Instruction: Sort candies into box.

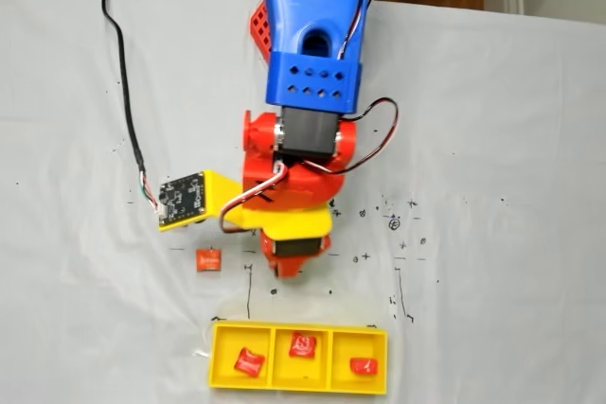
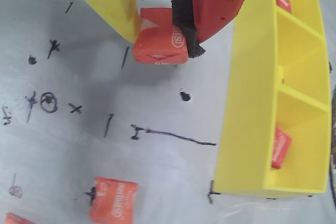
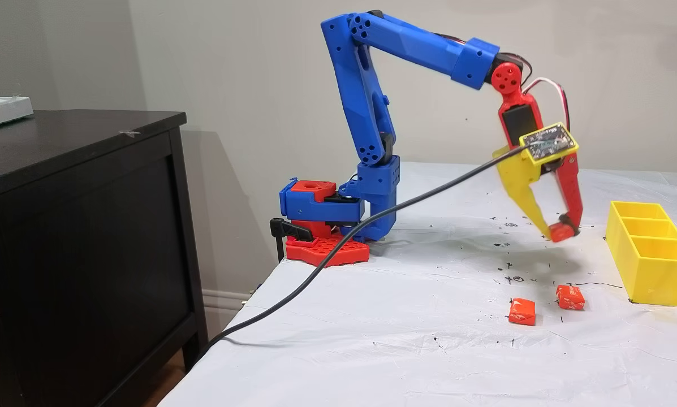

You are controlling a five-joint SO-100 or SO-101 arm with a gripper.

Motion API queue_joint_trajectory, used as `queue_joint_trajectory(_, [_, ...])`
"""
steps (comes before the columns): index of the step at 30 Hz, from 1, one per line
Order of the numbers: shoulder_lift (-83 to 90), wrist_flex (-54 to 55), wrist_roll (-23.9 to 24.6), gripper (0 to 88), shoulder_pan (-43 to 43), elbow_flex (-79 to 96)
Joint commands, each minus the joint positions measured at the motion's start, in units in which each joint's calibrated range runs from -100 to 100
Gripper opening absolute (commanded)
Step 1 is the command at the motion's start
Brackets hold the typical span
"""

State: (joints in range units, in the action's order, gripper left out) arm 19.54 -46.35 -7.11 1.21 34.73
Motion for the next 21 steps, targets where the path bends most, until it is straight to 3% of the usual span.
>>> queue_joint_trajectory(1, [5.2, 5.4, 5.4, 0.2, -2.2, -7.4])
queue_joint_trajectory(8, [2.8, 12.7, 10.5, 0.2, -6.2, -10.8])
queue_joint_trajectory(21, [-5.9, 15.3, 11.3, 0.1, -10.6, -16.0])
